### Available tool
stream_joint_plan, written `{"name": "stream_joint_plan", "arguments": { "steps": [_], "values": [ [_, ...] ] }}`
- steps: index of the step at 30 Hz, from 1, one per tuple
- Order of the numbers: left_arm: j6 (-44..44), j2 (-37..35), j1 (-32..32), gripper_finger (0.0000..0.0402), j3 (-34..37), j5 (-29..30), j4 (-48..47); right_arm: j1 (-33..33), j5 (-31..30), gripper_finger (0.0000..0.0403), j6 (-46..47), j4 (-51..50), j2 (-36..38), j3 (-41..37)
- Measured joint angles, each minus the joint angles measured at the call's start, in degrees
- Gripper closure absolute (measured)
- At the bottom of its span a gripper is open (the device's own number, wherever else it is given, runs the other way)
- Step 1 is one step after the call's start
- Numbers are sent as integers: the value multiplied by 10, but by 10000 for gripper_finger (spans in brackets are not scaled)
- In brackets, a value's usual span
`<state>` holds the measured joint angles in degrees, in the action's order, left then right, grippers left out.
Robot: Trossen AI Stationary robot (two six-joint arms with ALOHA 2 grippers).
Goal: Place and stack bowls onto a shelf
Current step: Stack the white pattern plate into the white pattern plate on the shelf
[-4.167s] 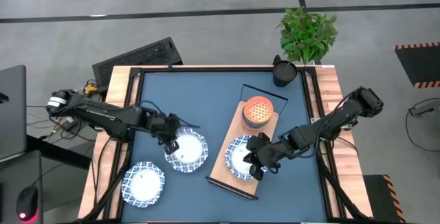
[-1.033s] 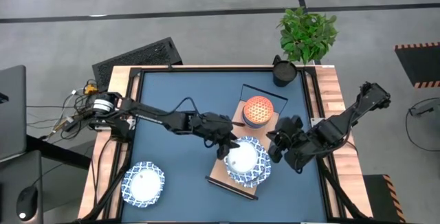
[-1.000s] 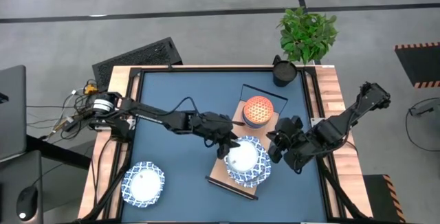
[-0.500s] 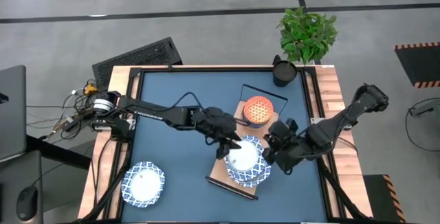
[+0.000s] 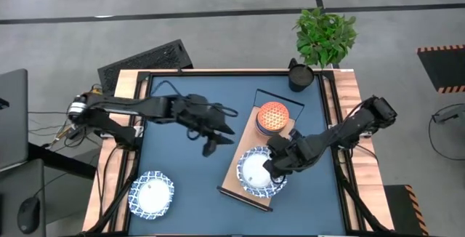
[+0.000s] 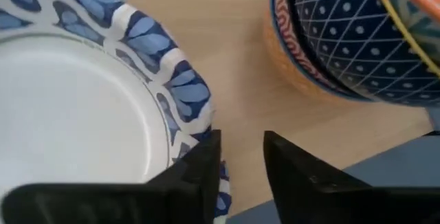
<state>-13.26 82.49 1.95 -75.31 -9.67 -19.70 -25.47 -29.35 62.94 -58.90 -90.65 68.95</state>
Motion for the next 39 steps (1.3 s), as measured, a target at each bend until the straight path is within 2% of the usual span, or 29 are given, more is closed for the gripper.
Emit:
{"name": "stream_joint_plan", "arguments": {
  "steps": [5,9,12,16,20,23,27,32,35,39],
  "values": [
    [0,-60,16,250,0,58,-65,14,27,223,-37,32,15,1],
    [-10,-97,34,250,0,117,-126,19,57,210,-61,46,15,2],
    [-14,-124,46,250,0,119,-168,15,67,210,-82,68,15,12],
    [-14,-133,68,250,17,119,-171,14,70,214,-129,118,15,25],
    [-14,-122,88,250,51,119,-128,12,73,218,-225,237,15,31],
    [-15,-122,98,250,54,120,-132,20,113,221,-288,334,6,32],
    [-34,-132,114,250,54,121,-136,41,150,225,-334,411,-25,32],
    [-64,-159,132,250,54,123,-151,66,206,226,-354,441,-65,32],
    [-84,-176,144,250,54,147,-170,75,233,226,-340,427,-82,31],
    [-111,-194,164,250,54,190,-211,80,235,226,-312,382,-90,31]
  ]
}}
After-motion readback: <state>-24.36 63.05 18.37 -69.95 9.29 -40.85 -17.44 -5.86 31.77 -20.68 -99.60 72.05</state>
